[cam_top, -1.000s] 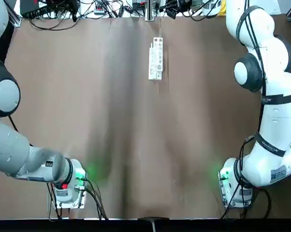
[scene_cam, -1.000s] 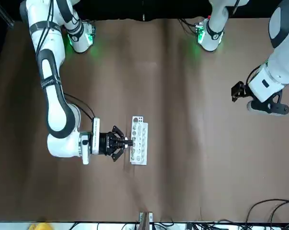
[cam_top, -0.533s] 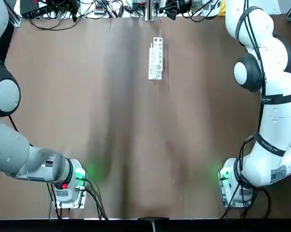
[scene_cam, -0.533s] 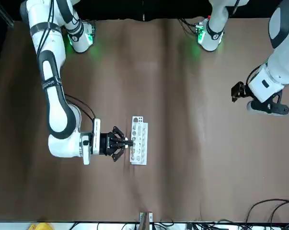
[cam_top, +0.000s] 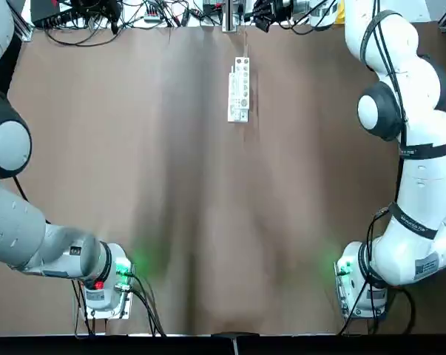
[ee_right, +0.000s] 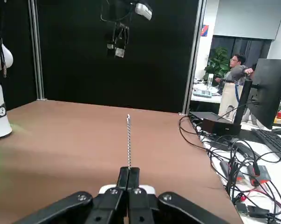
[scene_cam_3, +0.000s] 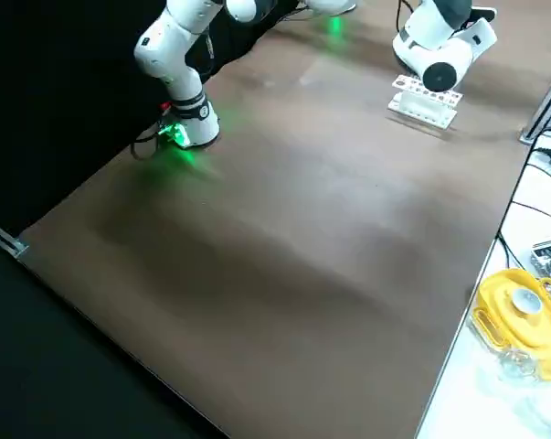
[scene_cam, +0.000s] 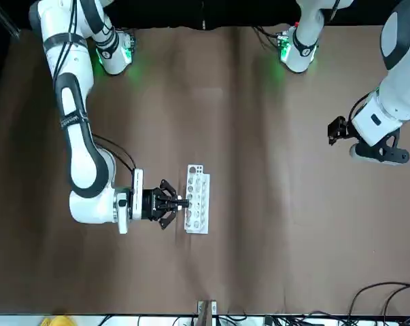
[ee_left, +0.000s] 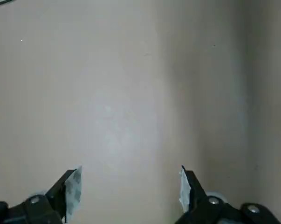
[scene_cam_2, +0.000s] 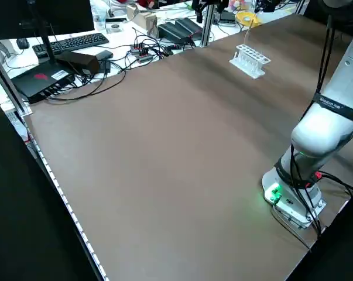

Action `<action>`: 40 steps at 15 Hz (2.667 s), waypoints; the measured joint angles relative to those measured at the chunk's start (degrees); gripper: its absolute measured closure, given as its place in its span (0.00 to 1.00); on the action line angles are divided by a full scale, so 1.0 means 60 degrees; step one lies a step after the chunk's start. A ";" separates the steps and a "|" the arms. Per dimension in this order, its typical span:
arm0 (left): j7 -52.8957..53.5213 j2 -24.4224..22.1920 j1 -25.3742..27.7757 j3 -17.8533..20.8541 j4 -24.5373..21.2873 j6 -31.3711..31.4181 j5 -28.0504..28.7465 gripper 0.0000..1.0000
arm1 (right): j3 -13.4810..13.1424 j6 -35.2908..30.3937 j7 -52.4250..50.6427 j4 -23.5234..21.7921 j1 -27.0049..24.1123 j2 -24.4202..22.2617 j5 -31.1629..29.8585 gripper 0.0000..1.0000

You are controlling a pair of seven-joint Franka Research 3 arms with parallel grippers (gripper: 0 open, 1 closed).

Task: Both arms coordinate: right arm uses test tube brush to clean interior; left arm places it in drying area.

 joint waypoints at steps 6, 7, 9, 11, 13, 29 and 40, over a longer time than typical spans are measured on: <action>0.0000 0.0063 0.0000 0.0000 0.0000 0.0055 0.0000 0.00 | 0.0000 0.0002 -0.0019 -0.0007 0.0000 0.0141 0.0000 0.98; 0.0000 0.0063 0.0000 0.0000 0.0000 0.0056 0.0000 0.00 | 0.0000 0.0005 -0.0067 -0.0014 0.0000 0.0167 0.0000 0.98; 0.0000 0.0064 0.0000 0.0000 0.0000 0.0058 0.0000 0.00 | 0.0000 0.0022 -0.0233 -0.0017 0.0000 0.0225 0.0000 0.98; 0.0000 0.0064 -0.0002 -0.0001 0.0000 0.0058 0.0000 0.00 | 0.0000 0.0033 -0.0320 -0.0017 0.0000 0.0287 0.0000 0.98; 0.0000 0.0065 -0.0007 -0.0002 0.0000 0.0059 0.0000 0.00 | 0.0000 0.0036 -0.0358 -0.0018 0.0000 0.0354 0.0000 0.98; 0.0000 0.0157 -0.0023 -0.0009 -0.0006 0.0191 0.0000 0.00 | 0.0011 0.0279 -0.0664 -0.0029 -0.0015 0.0983 0.0060 0.98; 0.3012 0.0160 0.0013 -0.0011 -0.0006 0.0195 0.0001 0.00 | 0.0033 0.0325 -0.0679 0.0088 -0.0026 0.1020 0.0181 0.98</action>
